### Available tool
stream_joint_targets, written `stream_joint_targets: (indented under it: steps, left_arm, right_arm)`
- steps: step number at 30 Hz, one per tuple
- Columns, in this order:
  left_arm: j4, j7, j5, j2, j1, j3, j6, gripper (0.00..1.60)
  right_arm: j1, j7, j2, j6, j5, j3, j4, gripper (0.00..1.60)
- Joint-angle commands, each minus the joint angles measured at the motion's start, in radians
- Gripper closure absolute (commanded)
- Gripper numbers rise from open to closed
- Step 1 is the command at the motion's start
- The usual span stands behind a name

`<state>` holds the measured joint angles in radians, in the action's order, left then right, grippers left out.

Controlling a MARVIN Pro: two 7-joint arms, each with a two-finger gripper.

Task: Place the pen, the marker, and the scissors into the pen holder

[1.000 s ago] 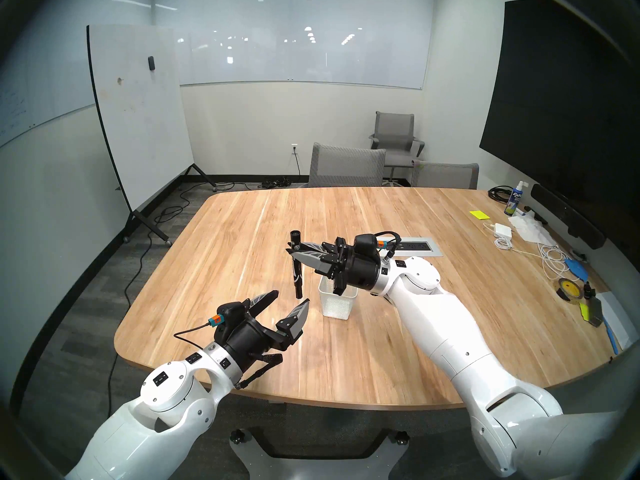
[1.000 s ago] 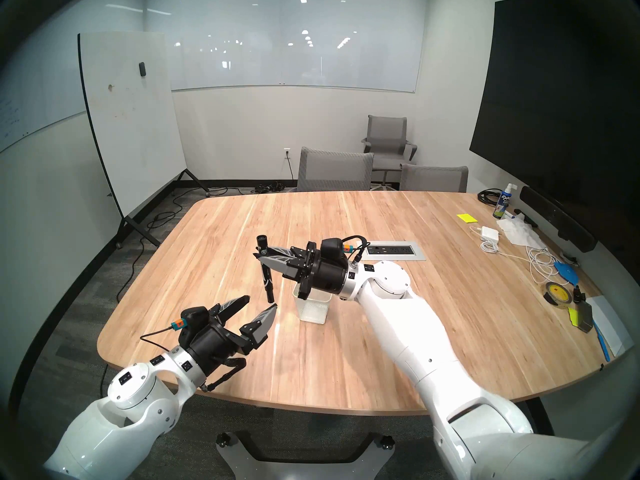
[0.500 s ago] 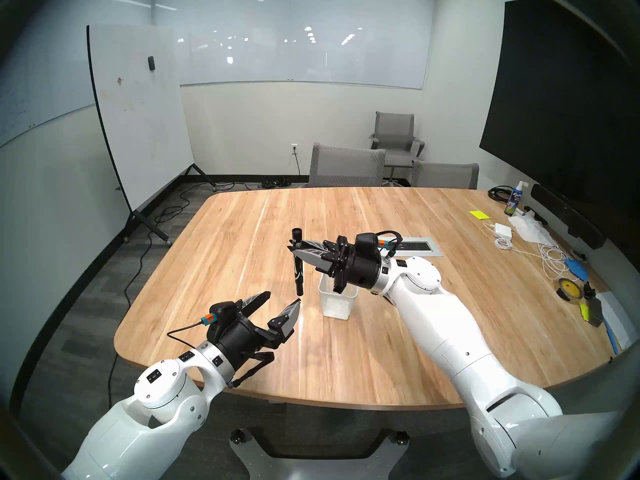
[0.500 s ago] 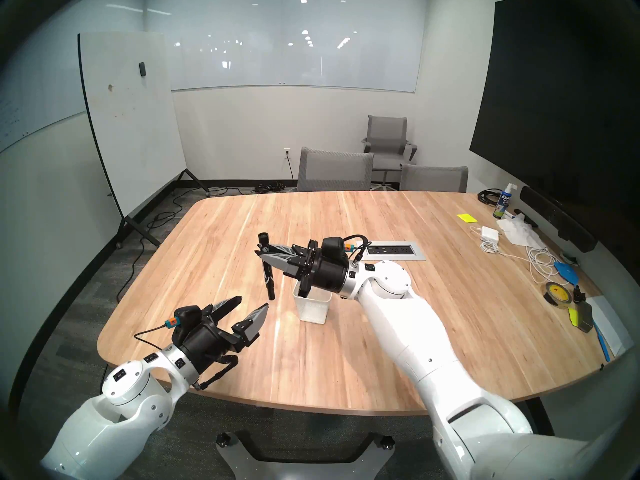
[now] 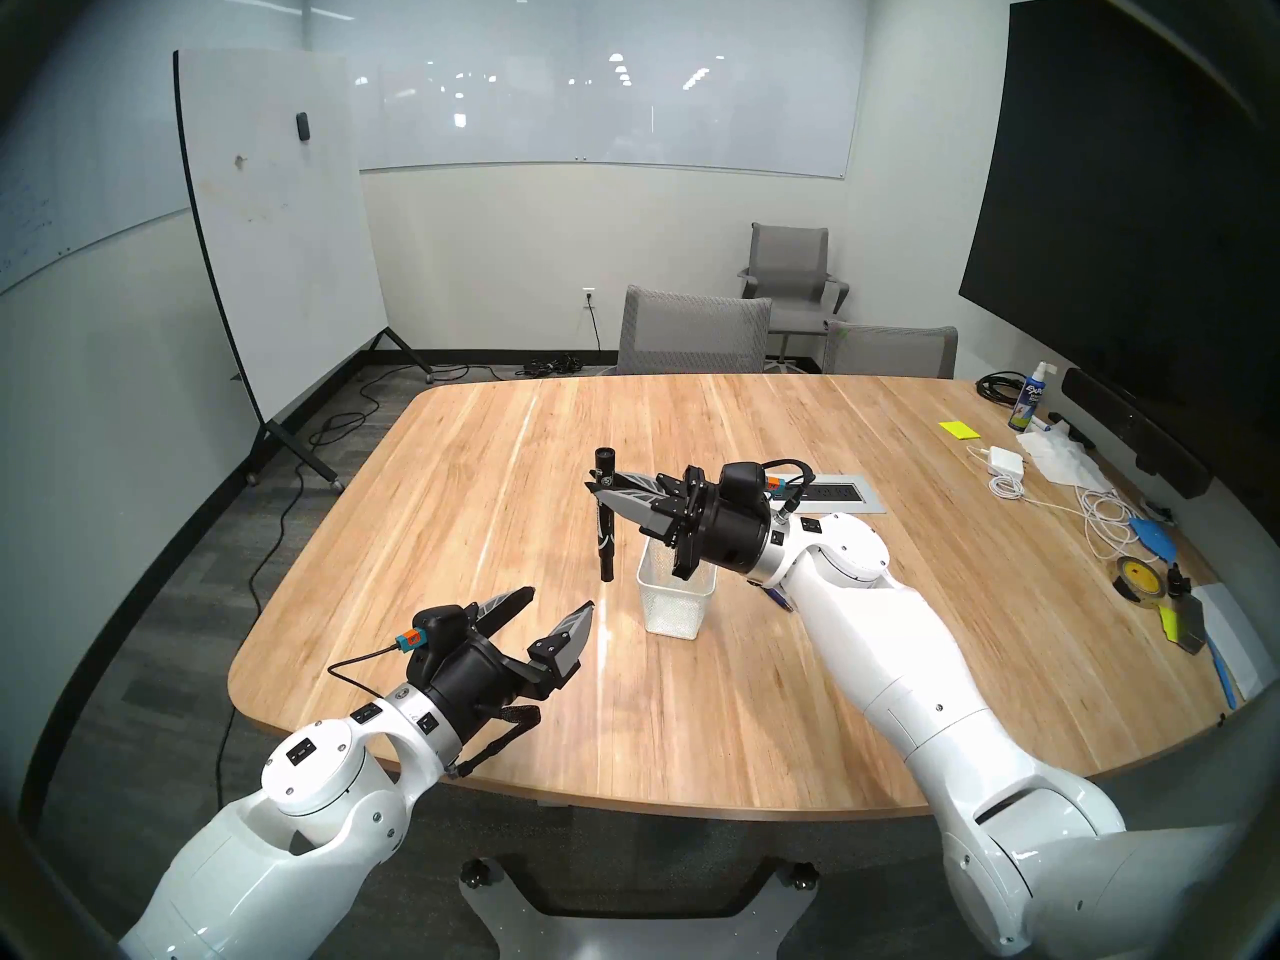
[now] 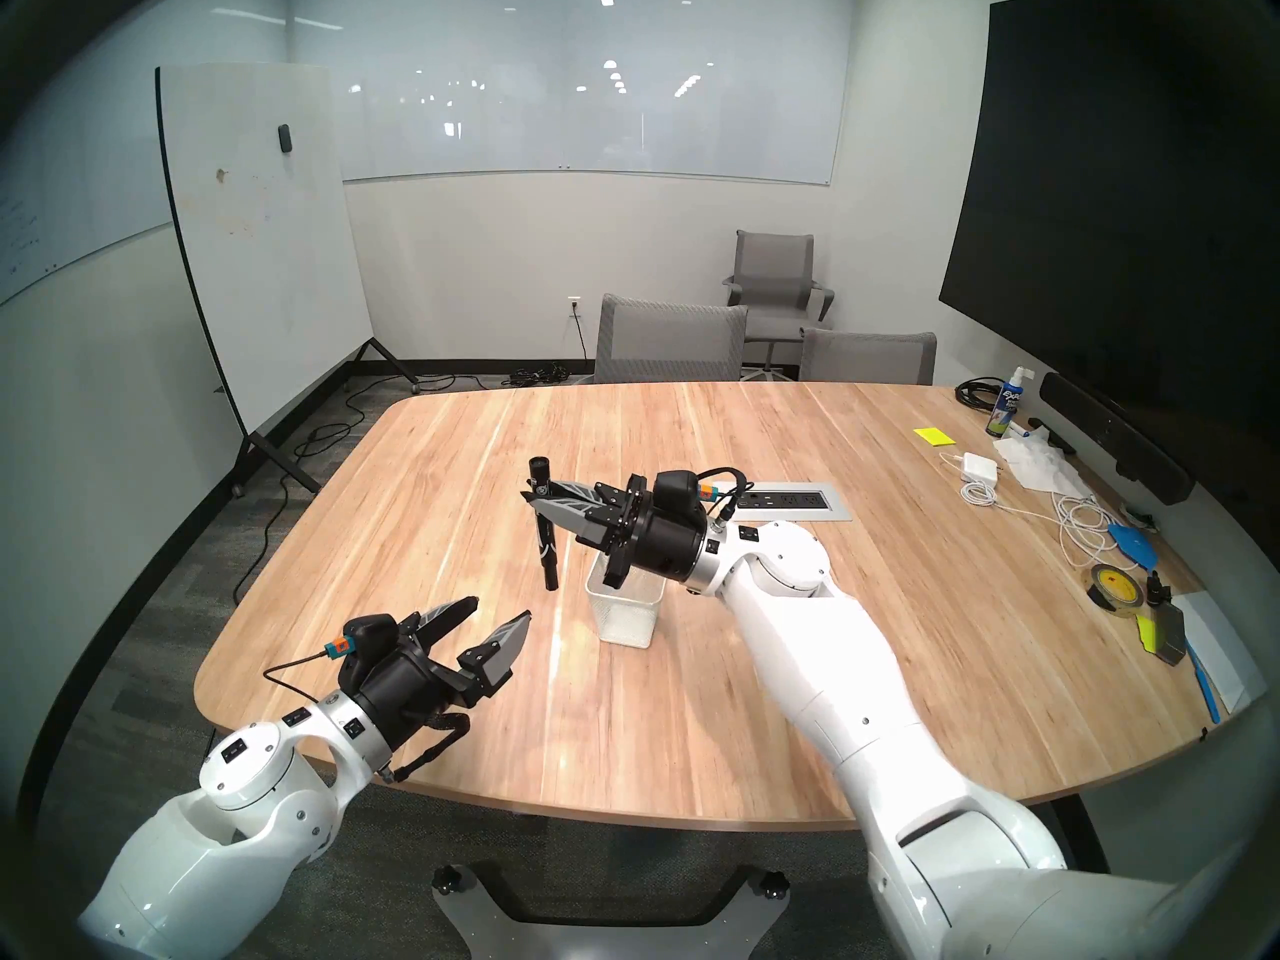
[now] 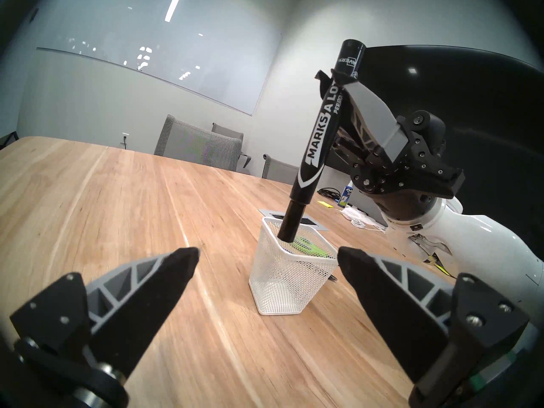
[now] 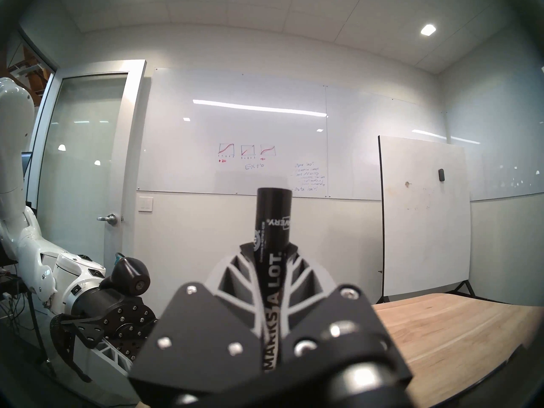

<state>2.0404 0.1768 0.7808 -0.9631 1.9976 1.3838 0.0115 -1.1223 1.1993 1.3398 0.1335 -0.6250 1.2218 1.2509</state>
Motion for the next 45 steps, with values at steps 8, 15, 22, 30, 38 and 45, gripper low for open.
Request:
stream_joint_targets:
  steps: [8,15,22,30,38,45]
  left_arm:
    - [0.017,0.001,0.004,0.002,0.025,0.017,0.021,0.00]
    - [0.017,0.007,0.013,0.002,0.039,0.025,0.034,0.00]
    - [0.015,0.014,0.024,0.003,0.055,0.040,0.048,0.00]
    - [0.000,0.032,0.042,0.004,0.070,0.061,0.066,0.00]
    - [-0.020,0.047,0.050,0.001,0.069,0.061,0.073,0.00]
    - [-0.027,0.051,0.050,-0.002,0.066,0.057,0.075,0.00]
  right_arm:
    - [-0.012,0.005,-0.020,0.010,-0.010,0.032,0.023,1.60]
    - [-0.018,-0.006,-0.024,0.013,-0.004,0.040,0.027,1.60]
    - [-0.019,-0.022,-0.027,0.018,0.002,0.046,0.021,1.60]
    - [-0.027,-0.047,-0.034,0.027,0.015,0.054,0.012,1.60]
    - [-0.036,-0.062,-0.044,0.031,0.018,0.069,0.017,1.60]
    - [-0.047,-0.067,-0.057,0.032,0.016,0.081,0.025,1.60]
